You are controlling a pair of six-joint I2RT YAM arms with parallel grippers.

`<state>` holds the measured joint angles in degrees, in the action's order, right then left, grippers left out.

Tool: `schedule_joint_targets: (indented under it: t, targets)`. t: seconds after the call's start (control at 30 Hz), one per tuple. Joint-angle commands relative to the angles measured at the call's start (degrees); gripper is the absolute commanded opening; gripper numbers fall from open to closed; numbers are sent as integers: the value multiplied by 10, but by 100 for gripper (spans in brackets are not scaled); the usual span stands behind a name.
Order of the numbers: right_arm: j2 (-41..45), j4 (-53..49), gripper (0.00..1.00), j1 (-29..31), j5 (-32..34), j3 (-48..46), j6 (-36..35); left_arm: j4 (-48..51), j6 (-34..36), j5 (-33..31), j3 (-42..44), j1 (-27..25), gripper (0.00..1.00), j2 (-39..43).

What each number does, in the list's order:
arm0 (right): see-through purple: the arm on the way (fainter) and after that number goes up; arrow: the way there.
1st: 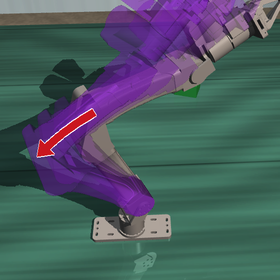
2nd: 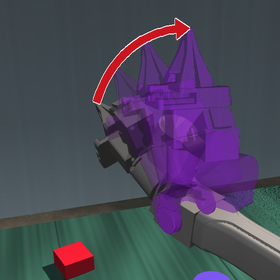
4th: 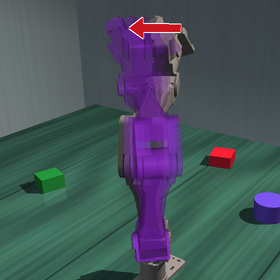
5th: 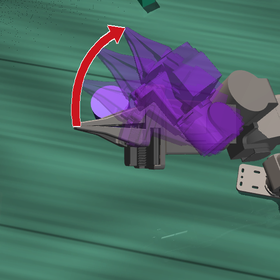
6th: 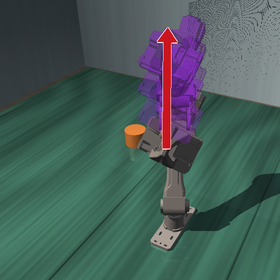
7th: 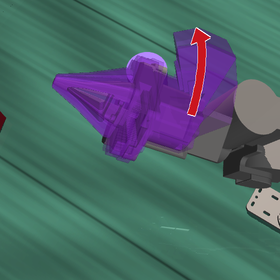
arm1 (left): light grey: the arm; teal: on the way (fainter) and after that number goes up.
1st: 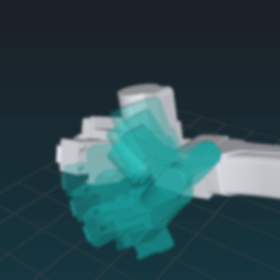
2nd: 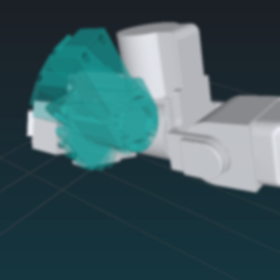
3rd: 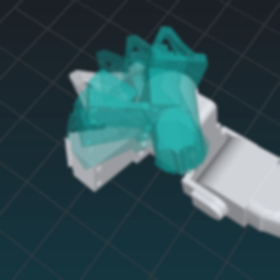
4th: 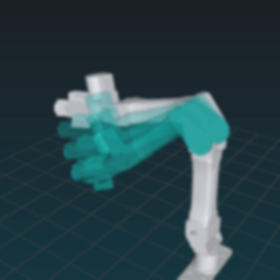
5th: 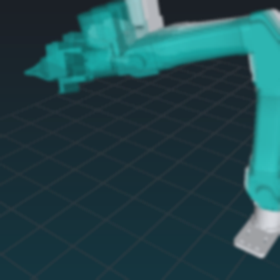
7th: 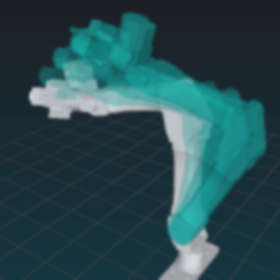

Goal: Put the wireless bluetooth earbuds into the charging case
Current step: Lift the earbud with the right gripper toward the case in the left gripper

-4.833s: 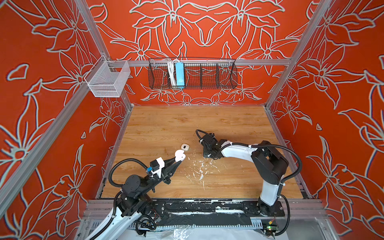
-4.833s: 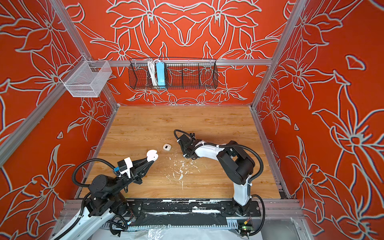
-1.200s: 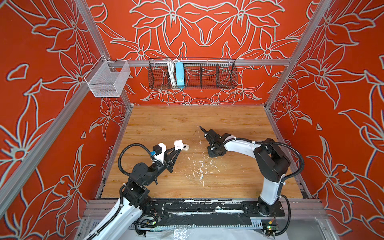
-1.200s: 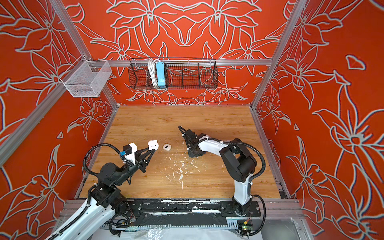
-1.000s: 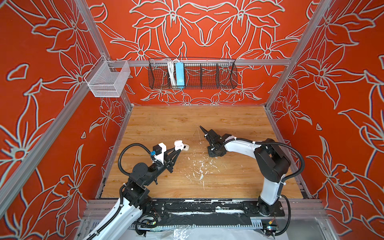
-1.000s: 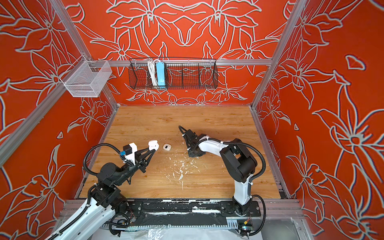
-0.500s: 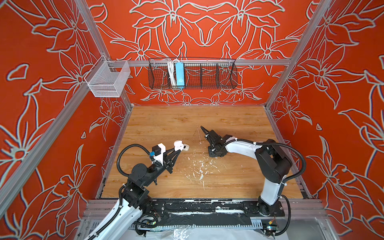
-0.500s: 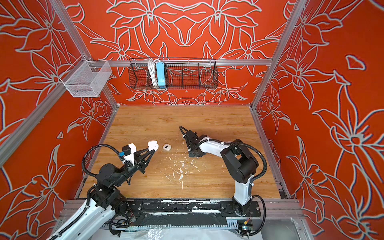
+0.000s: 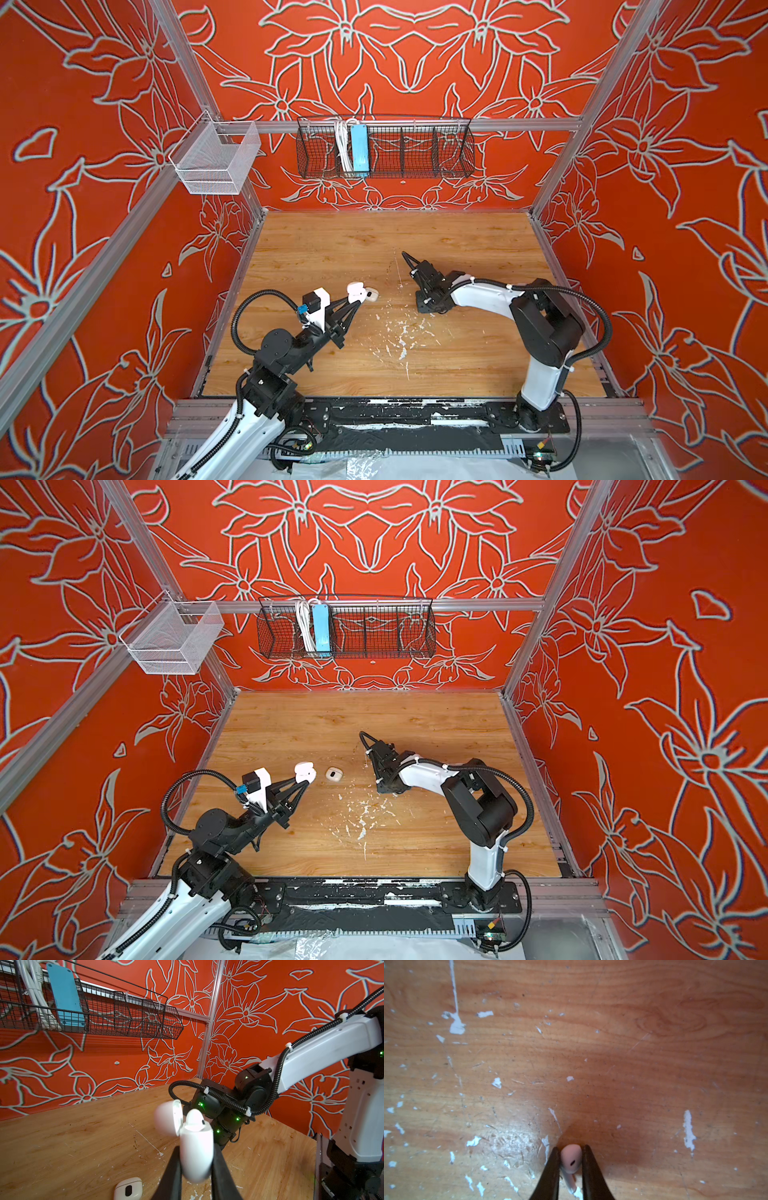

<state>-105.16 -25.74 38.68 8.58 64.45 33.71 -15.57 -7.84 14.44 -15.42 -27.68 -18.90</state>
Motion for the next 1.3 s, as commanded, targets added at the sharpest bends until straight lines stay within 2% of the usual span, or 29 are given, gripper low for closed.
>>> schedule_joint_targets:
  t: [0.0,0.17,0.3,0.43,0.6,0.73,0.97,1.1,1.27]
  targets:
    - [19,-29,15,-2,21,-30,26,-10,-7,14,-17,4,0,1]
    - [126,17,13,1,17,-76,63,-31,-7,36,-16,4,0,-18]
    - [231,31,13,22,41,-88,83,-57,-6,59,-18,4,0,-39]
    - [315,32,12,59,74,-81,85,-79,-3,78,-20,4,0,-55]
    - [395,40,12,143,149,-50,62,-113,-9,89,-19,3,0,-73]
    - [427,78,10,220,194,-24,31,-145,-15,101,-20,3,0,-92]
    - [426,260,8,356,243,-25,-40,-240,-15,113,-2,-2,0,-122]
    - [401,373,8,398,241,-35,-62,-263,16,107,0,-15,0,-128]
    - [382,471,8,417,225,-51,-66,-284,47,107,3,-29,0,-129]
